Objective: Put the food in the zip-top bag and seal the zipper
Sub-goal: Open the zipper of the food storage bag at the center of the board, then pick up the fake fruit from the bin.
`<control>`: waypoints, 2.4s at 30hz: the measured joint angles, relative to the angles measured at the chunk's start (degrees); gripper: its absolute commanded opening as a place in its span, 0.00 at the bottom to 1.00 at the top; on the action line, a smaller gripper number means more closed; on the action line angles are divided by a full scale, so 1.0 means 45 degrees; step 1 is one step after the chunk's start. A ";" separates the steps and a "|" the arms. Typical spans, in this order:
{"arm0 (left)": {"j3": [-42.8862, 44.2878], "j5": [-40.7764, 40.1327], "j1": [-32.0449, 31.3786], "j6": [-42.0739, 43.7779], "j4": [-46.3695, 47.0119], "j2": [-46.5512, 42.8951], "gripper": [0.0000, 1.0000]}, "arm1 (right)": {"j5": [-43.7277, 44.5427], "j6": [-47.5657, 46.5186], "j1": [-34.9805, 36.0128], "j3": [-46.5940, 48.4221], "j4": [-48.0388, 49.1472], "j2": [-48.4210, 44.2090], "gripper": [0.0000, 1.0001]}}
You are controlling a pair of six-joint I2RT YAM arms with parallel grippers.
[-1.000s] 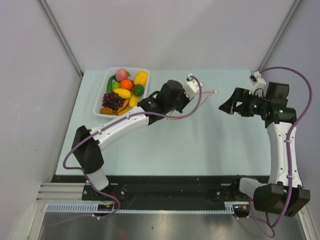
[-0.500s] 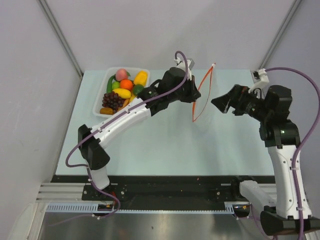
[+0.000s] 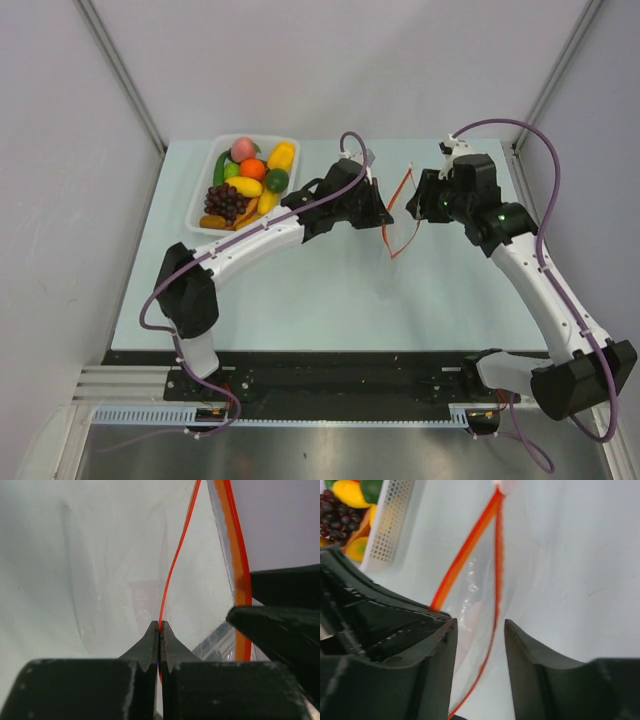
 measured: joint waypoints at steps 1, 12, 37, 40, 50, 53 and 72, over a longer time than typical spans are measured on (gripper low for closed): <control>-0.0199 0.0117 0.0102 -0.0044 0.0102 -0.0073 0.00 | 0.0083 -0.0044 -0.0039 0.0000 -0.0015 0.0131 0.35; -0.1763 0.1248 0.0971 0.0248 0.0957 -0.1379 0.00 | -0.1826 -0.0622 -0.1613 -0.0525 -0.0369 0.0568 0.00; -0.5285 0.3424 0.4056 0.3507 0.2288 -0.1413 0.02 | -0.1705 -0.4231 0.0010 0.1443 -0.1855 0.1549 0.00; -0.5697 0.3094 0.4231 0.3895 0.2288 -0.0937 0.05 | -0.1841 -0.4439 0.0024 0.0675 -0.1302 0.2395 0.00; -0.6125 0.2715 0.4449 0.5489 0.1705 -0.1234 0.99 | -0.3225 -0.4284 0.0321 -0.0029 0.0646 0.3759 0.00; -0.5853 0.2701 0.4765 0.6033 0.1331 -0.2147 1.00 | -0.3497 -0.4061 0.0316 -0.0029 0.1025 0.4158 0.00; 0.2195 0.0053 1.0253 0.7456 0.1297 0.2822 1.00 | -0.4182 -0.3084 0.0267 -0.0029 0.1933 0.4367 0.00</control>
